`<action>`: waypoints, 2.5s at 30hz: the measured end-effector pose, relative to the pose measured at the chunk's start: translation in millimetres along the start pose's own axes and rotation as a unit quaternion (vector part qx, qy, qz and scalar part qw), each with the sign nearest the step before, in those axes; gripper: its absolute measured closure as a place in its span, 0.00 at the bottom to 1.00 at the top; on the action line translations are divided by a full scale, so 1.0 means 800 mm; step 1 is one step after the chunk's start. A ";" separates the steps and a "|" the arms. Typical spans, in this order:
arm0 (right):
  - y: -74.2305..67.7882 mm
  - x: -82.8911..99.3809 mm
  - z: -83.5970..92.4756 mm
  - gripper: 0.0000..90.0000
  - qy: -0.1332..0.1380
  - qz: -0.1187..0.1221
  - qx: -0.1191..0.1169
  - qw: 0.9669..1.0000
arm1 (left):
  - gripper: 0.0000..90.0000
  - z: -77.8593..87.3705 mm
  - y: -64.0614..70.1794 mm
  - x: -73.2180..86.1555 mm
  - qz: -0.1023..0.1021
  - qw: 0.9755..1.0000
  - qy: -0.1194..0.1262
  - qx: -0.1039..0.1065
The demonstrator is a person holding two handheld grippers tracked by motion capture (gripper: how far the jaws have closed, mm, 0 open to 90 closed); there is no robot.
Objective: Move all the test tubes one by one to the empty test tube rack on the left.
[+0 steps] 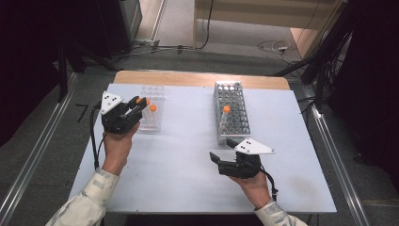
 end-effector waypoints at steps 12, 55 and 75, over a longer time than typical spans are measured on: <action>0.002 0.000 0.001 0.25 0.000 -0.004 0.002 1.000 | 0.77 -0.022 -0.011 -0.006 -0.004 1.000 0.005 -0.028; 0.000 0.002 0.000 0.25 -0.002 -0.002 0.000 1.000 | 0.77 -0.046 -0.009 0.039 -0.044 0.998 -0.025 -0.048; 0.001 0.002 -0.001 0.25 -0.003 -0.001 0.004 1.000 | 0.52 -0.031 -0.007 0.035 -0.018 0.999 -0.035 -0.034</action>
Point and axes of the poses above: each handheld gripper's, and its own axes: z roughly backward along the jaws, x roughly out of its underside, y roughly to its right, the point moved 3 cm from there along -z, roughly forward along the jaws, and after that the axes turned 8 degrees about y, right-handed, at the moved point
